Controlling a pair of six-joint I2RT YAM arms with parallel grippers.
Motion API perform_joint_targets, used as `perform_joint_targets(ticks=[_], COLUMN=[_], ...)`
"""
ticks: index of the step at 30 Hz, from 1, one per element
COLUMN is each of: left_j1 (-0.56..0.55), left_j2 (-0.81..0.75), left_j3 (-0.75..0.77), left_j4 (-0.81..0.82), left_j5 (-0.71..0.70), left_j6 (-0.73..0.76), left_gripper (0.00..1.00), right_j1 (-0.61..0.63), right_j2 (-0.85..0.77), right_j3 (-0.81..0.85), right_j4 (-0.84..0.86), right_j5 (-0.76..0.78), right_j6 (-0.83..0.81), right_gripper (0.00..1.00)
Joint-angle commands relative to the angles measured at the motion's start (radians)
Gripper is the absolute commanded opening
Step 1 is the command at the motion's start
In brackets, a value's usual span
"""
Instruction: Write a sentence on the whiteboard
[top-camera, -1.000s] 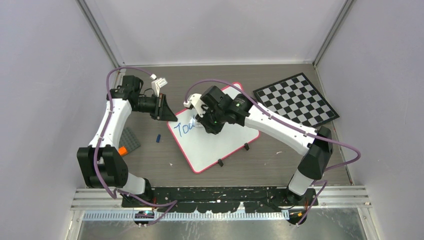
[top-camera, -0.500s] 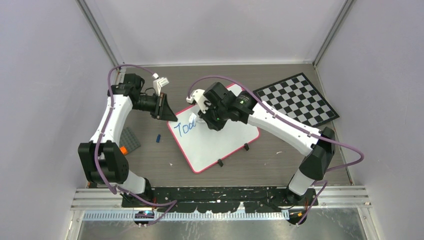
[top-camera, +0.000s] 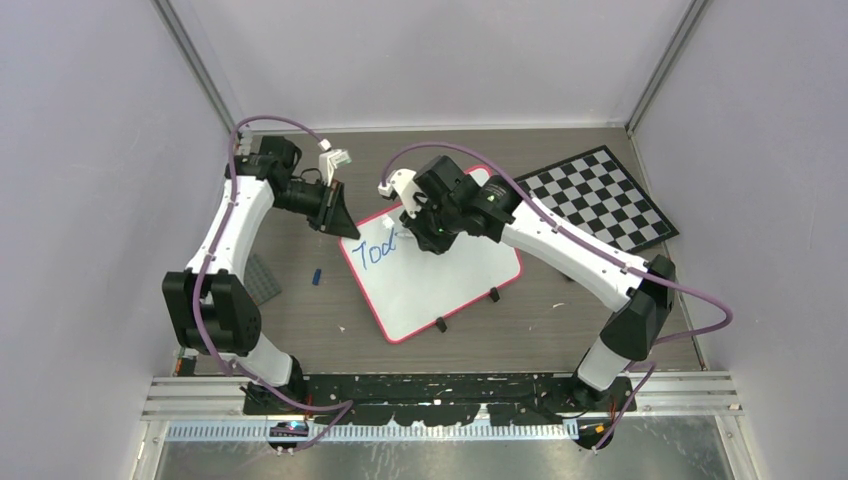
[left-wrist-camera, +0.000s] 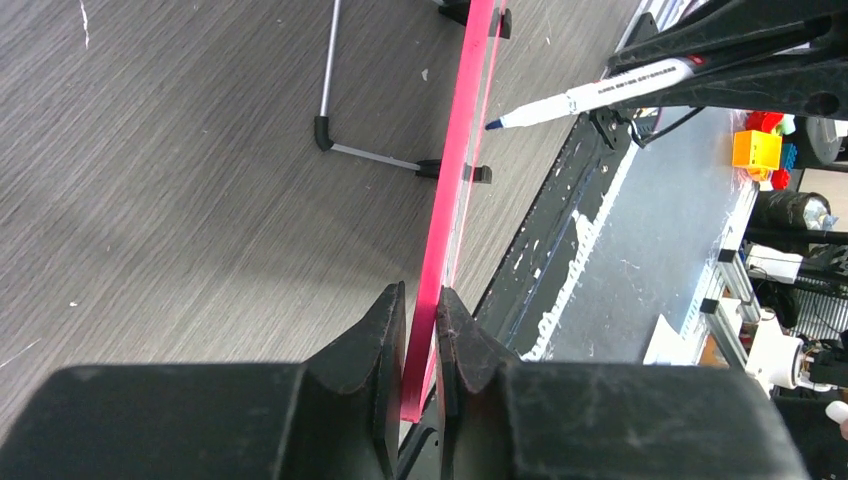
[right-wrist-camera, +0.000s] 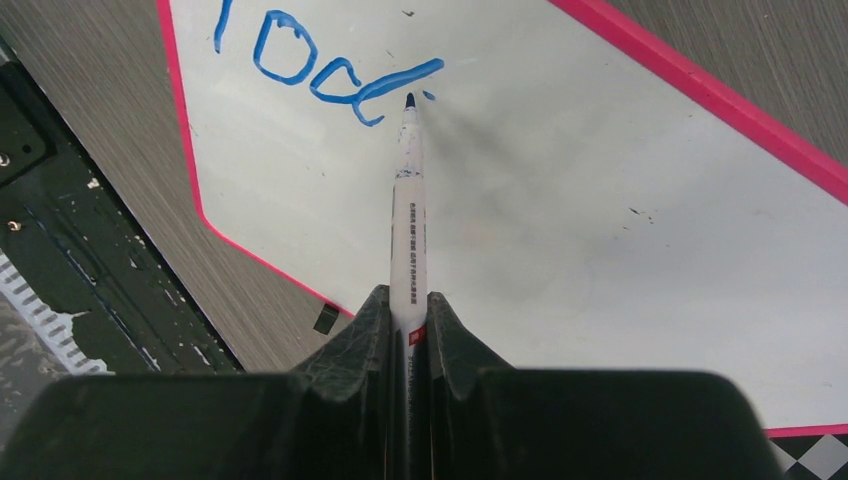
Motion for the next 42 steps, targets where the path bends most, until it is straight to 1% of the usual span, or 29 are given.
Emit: perform_joint_targets(ticks=[1, 6, 13, 32, 42], left_j1=[-0.013, -0.014, -0.015, -0.024, -0.026], left_j2=[0.032, 0.042, 0.025, 0.022, 0.02], left_j3=[0.03, 0.053, 0.021, 0.01, 0.007], left_j4=[0.019, 0.011, 0.023, 0.031, 0.031], left_j5=[-0.092, -0.097, -0.1, -0.099, -0.101], left_j6=[0.012, 0.007, 0.002, -0.009, -0.009], left_gripper=[0.0, 0.0, 0.0, 0.0, 0.0], right_j1=[-0.009, -0.015, -0.035, -0.03, -0.029], right_j2=[-0.065, -0.075, -0.091, -0.085, -0.056], right_j3=[0.033, 0.027, -0.007, -0.06, -0.06], right_j4=[0.008, 0.009, 0.034, 0.059, 0.088], right_j5=[-0.029, -0.04, -0.054, -0.063, -0.017], right_j6=[0.009, 0.011, 0.026, 0.04, 0.046], right_gripper=[0.0, 0.0, 0.0, 0.0, 0.0])
